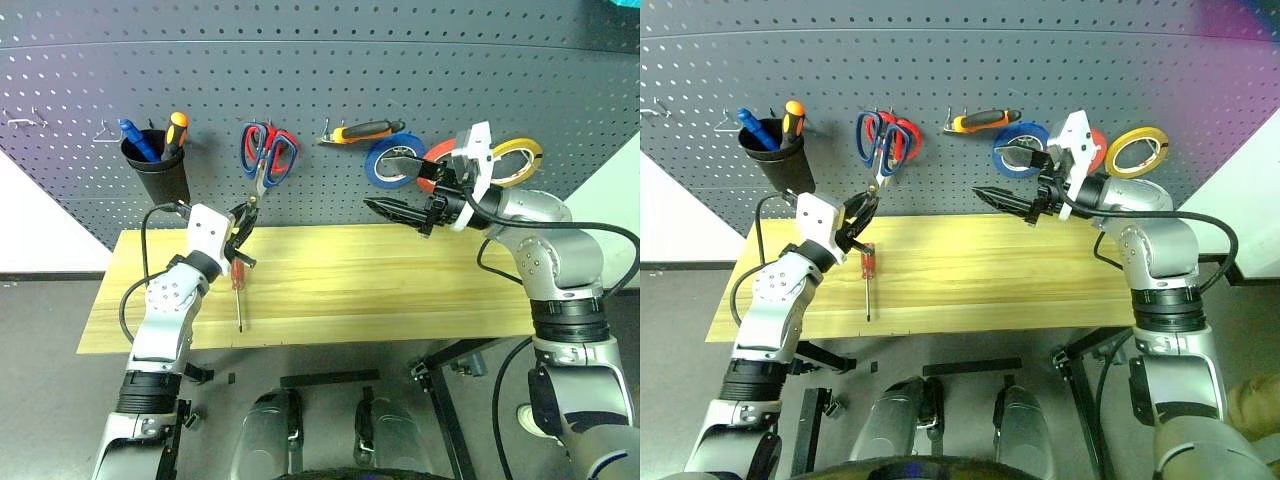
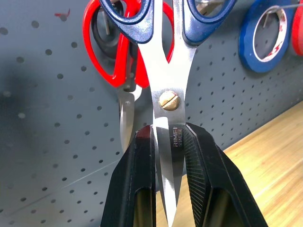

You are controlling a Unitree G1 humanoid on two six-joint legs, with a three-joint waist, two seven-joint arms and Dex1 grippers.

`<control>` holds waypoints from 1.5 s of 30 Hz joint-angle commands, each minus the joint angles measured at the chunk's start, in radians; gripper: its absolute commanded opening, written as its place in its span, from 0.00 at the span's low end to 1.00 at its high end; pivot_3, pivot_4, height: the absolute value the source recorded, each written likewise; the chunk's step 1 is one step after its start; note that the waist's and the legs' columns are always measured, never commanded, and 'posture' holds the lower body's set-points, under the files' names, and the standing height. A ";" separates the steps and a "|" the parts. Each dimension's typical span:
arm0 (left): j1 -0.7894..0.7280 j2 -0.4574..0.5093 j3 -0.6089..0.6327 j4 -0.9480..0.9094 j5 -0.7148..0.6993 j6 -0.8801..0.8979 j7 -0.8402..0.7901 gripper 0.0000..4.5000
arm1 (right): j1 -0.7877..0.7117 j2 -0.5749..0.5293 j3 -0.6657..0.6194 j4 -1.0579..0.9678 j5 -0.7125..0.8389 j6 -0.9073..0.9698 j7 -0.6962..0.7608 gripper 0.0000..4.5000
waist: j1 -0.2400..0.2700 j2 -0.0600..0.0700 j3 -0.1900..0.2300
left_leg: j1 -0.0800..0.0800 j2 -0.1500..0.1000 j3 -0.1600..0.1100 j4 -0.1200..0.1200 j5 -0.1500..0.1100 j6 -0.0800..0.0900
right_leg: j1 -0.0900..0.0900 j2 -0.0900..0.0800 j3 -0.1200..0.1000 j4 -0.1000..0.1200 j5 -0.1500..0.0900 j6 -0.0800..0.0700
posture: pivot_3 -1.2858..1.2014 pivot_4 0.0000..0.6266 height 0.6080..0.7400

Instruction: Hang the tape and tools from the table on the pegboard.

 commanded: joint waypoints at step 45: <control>-0.104 -0.001 0.038 0.140 0.041 0.767 0.266 0.69 | -0.272 0.207 0.354 0.621 -0.306 -0.188 0.134 1.00 | 0.022 0.001 0.001 | 0.007 0.001 0.000 0.000 -0.001 -0.001 | 0.001 -0.001 0.000 0.000 0.000 -0.001 | 0.60 0.31 1.00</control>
